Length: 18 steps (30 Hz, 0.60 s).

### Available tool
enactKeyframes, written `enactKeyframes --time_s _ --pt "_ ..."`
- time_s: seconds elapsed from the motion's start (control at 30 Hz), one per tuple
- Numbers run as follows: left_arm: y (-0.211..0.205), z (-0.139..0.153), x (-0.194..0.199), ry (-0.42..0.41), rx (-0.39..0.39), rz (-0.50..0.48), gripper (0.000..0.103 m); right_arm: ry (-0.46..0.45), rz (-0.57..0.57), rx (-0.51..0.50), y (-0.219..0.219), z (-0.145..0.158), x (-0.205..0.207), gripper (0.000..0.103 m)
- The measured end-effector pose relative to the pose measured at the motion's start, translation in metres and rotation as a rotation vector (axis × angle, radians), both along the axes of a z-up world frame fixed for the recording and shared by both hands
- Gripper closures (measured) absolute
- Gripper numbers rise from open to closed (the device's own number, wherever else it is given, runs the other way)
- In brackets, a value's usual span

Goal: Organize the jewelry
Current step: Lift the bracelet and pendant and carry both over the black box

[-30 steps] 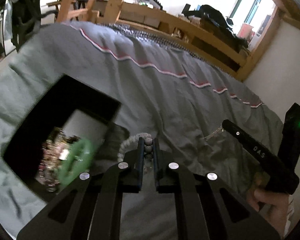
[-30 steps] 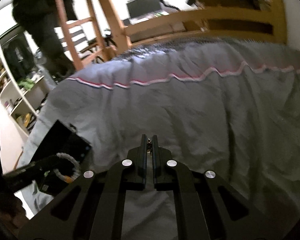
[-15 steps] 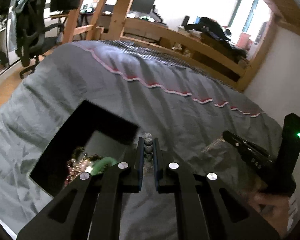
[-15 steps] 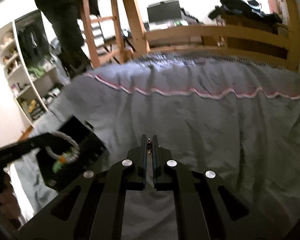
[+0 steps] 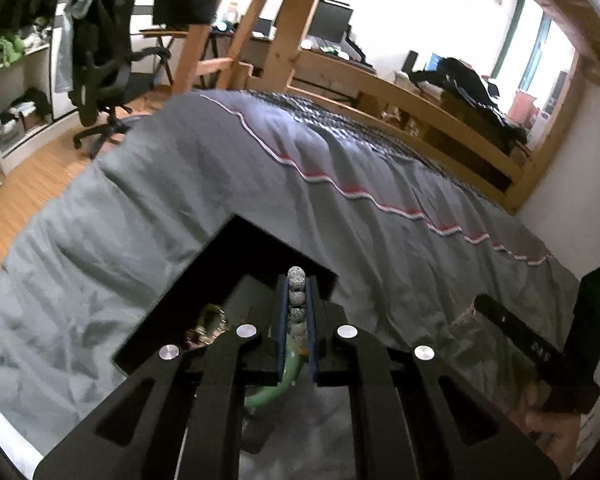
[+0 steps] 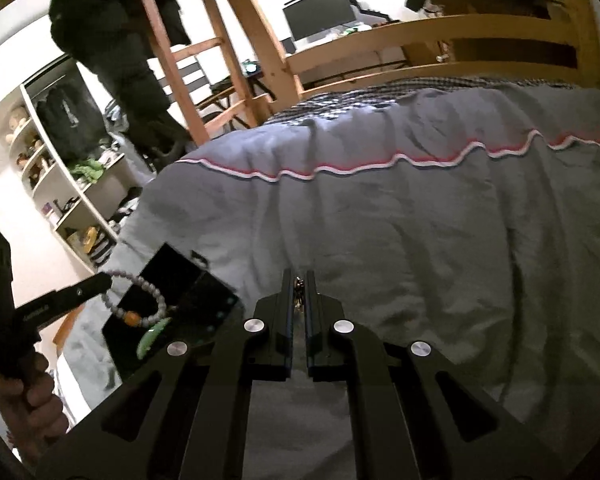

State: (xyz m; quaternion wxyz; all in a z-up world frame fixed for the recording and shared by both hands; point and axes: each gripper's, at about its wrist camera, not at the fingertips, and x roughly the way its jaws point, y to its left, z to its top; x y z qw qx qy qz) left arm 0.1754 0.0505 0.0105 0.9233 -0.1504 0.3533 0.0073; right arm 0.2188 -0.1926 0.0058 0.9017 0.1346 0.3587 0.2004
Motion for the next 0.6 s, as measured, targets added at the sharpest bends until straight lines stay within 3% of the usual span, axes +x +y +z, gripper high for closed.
enactKeyframes --time_s 0.23,0.6 --pt "0.005 0.005 0.001 0.024 0.087 0.068 0.095 -0.072 0.098 -0.085 0.054 0.016 -0.013 0.098" --pt "0.026 0.006 0.002 0.065 0.083 0.147 0.095 -0.119 0.229 -0.125 0.121 0.018 -0.033 0.098"
